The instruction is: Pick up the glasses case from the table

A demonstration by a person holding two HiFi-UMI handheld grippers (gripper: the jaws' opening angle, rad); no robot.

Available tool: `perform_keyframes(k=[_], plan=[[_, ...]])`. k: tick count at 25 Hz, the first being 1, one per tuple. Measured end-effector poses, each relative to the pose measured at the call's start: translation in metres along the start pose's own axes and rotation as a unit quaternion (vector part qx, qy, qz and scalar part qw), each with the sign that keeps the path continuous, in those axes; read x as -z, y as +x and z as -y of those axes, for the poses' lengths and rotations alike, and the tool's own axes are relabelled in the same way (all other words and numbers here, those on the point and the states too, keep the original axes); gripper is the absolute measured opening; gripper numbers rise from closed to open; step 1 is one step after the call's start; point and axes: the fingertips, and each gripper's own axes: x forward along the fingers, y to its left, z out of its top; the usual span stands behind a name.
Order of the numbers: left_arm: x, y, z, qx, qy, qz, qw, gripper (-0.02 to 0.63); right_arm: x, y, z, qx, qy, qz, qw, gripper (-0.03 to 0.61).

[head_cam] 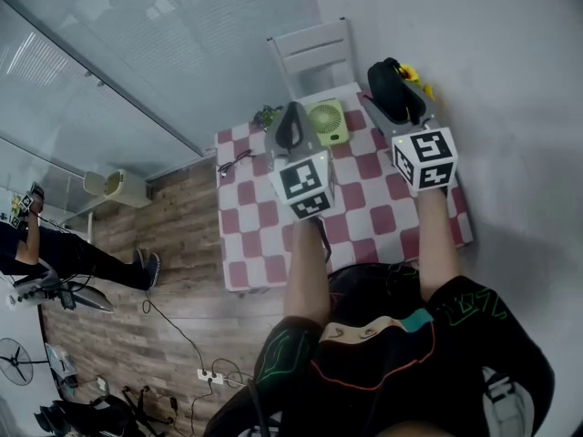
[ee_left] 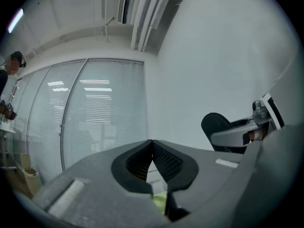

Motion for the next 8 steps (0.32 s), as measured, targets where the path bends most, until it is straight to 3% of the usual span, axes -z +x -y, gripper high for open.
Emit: perform_keyframes(k=[8], plan=[[-0.004,0.017,0.002,0.000,0.004,-0.004,1.0000,0.009,-0.011,0.011,0.012,0.002,-0.005,0.005,1.000,0.304]])
